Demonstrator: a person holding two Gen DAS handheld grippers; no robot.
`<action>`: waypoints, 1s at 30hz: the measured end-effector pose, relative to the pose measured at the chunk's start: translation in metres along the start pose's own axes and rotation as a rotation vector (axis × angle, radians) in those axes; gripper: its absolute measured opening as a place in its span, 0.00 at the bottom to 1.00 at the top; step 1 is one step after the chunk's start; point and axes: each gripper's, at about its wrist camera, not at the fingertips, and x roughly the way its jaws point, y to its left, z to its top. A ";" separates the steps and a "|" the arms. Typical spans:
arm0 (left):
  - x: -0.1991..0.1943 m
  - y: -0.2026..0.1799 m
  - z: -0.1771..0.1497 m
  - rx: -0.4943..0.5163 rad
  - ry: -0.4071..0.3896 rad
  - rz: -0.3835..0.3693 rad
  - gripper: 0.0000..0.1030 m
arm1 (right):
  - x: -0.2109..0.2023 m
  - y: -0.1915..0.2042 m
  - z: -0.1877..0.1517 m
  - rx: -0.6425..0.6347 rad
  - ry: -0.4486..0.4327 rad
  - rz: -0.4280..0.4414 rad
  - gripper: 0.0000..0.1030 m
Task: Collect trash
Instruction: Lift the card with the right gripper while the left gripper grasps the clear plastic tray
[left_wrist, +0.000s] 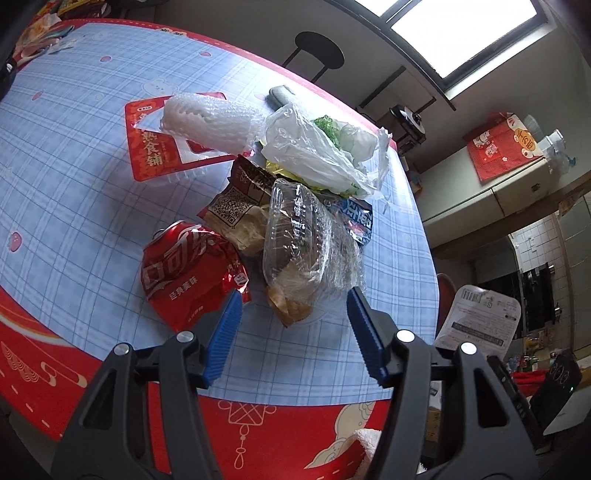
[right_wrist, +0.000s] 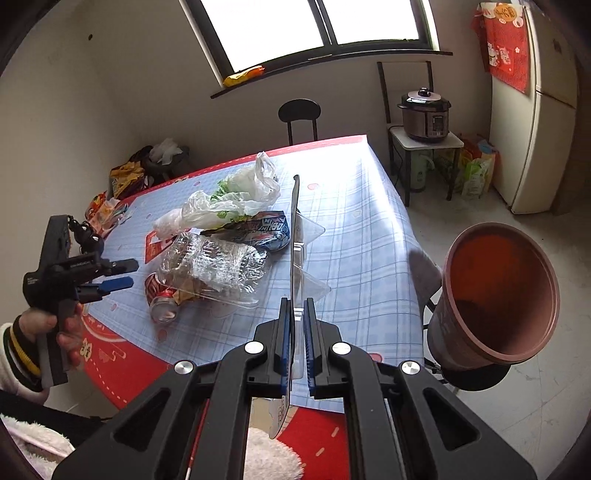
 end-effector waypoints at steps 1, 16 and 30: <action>0.007 0.001 0.003 -0.015 0.017 -0.013 0.58 | -0.001 0.003 -0.001 -0.012 0.005 -0.016 0.09; 0.073 0.016 0.037 -0.135 0.160 -0.094 0.55 | 0.008 0.018 -0.007 0.087 0.012 -0.139 0.09; 0.046 0.008 0.052 0.018 0.081 -0.222 0.25 | 0.013 0.056 -0.002 0.052 -0.002 -0.171 0.09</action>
